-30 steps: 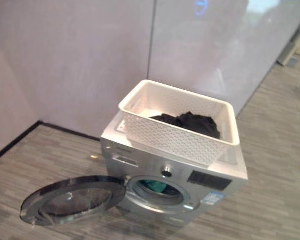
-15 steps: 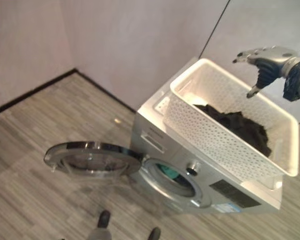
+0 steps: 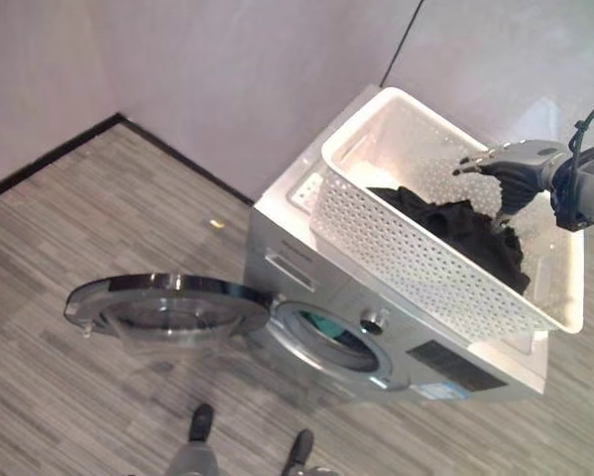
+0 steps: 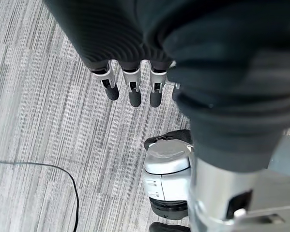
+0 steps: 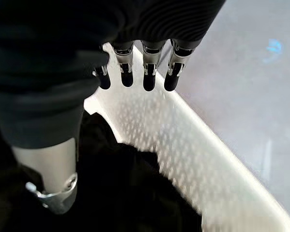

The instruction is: Grab the laundry basket,head to the washer,open it,put in the laundry and shut it.

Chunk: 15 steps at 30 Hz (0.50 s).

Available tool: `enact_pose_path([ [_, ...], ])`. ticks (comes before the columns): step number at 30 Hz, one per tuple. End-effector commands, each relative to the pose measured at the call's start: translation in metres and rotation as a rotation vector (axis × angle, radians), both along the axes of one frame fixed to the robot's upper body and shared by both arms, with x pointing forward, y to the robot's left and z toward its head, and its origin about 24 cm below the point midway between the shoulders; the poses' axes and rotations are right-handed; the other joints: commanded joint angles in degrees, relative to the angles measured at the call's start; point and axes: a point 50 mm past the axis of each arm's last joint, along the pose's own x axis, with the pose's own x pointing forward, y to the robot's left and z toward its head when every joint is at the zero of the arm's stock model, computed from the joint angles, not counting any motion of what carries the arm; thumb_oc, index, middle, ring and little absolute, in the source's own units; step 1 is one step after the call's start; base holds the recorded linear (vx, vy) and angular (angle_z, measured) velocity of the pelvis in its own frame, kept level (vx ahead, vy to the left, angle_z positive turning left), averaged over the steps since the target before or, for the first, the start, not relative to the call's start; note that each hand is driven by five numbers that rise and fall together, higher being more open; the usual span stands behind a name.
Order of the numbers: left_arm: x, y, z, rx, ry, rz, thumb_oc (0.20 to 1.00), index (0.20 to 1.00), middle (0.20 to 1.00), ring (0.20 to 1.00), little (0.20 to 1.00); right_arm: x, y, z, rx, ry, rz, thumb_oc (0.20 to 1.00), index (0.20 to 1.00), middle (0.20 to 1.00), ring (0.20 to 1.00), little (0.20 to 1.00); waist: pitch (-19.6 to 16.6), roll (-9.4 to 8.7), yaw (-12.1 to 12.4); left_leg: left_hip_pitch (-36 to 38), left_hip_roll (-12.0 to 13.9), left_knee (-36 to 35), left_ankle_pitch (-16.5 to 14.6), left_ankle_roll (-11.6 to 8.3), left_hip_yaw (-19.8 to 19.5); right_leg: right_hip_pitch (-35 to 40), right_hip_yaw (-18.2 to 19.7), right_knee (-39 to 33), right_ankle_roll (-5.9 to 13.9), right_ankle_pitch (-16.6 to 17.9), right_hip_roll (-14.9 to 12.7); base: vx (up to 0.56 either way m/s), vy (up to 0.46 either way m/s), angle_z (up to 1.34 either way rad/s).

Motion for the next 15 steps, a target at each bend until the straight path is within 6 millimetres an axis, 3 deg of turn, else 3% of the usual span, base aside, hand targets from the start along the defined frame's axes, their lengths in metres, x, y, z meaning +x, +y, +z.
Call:
enact_pose_path([
  [1,0.003,-0.009,-0.003,-0.044,-0.001,-0.03,1.0,1.0,1.0,1.0,1.0,-0.016,-0.019,0.03,0.084,-0.063,-0.099,1.0,1.0,1.0,1.0,1.0,-0.32,1.85,1.52,4.91,1.24,-4.27,-1.34,-0.04,0.59,-1.39,1.1,0.45,3.44,1.66,-1.31,-0.01,0.006,-0.21],
  [5,0.004,-0.008,-0.002,-0.053,-0.003,-0.041,1.0,1.0,1.0,1.0,1.0,-0.015,-0.018,0.031,0.047,-0.026,-0.116,1.0,1.0,1.0,1.0,1.0,-0.34,1.42,1.51,5.22,1.3,-4.32,-1.43,-0.05,1.26,-1.64,1.64,0.38,3.43,1.77,-1.25,-0.02,0.002,-0.13],
  [10,0.003,0.004,0.003,-0.028,0.008,-0.052,1.0,1.0,1.0,1.0,1.0,-0.013,-0.016,0.016,-0.072,0.071,-0.124,1.0,1.0,1.0,1.0,1.0,-0.26,-0.81,1.7,5.7,1.55,-4.3,-1.61,-0.17,2.2,-1.65,1.97,0.27,3.58,1.94,-1.29,-0.02,-0.021,-0.13],
  [13,0.002,-0.011,-0.004,-0.064,0.008,-0.049,1.0,1.0,1.0,1.0,1.0,-0.011,-0.018,0.011,-0.122,0.054,-0.115,1.0,1.0,1.0,1.0,1.0,-0.17,1.14,1.74,6.0,1.38,-4.11,-2.03,0.08,2.32,-1.25,1.98,0.18,3.71,2.1,-1.46,0.0,-0.013,-0.04],
  [15,0.003,-0.014,-0.005,-0.07,0.005,-0.052,1.0,1.0,1.0,1.0,1.0,-0.01,-0.019,0.007,-0.125,0.051,-0.116,1.0,1.0,1.0,1.0,1.0,-0.09,1.53,1.85,6.01,1.37,-4.05,-2.08,0.15,2.14,-1.15,1.88,0.16,3.73,2.17,-1.44,0.0,0.0,0.0],
])
